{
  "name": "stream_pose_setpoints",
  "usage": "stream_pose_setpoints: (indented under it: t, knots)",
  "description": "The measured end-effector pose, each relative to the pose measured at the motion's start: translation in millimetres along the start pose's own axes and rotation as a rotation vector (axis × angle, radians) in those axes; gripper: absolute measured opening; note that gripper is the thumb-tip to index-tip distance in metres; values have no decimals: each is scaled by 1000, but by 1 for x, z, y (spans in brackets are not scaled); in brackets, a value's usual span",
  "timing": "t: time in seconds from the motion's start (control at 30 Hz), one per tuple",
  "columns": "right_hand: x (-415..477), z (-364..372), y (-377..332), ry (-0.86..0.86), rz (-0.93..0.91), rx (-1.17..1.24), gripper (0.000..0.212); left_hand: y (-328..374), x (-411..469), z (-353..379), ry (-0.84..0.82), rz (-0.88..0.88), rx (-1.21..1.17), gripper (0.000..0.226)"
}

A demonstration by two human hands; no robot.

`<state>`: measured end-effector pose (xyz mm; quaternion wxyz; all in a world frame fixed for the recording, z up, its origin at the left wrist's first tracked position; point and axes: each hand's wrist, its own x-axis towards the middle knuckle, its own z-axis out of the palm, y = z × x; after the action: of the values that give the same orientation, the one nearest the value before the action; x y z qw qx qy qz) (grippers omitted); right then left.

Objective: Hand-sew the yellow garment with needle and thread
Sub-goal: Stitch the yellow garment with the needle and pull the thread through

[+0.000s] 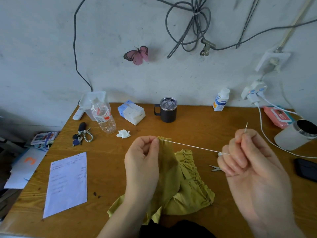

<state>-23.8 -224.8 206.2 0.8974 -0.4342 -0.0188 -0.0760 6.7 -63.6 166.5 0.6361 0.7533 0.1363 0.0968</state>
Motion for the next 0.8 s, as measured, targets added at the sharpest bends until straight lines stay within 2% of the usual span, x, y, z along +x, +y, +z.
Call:
stream_pose_setpoints:
  t: [0.47,0.67,0.8]
  knots:
    - [2,-13,-7,105,-45,-12,27,-15,36,-14,184,-47,37,21]
    - [4,-17,-6,161,-97,8,24,-13,34,-13,164,-43,51,21]
    - [5,-18,1,109,-28,-51,26,-5,26,-14,114,-24,33,20]
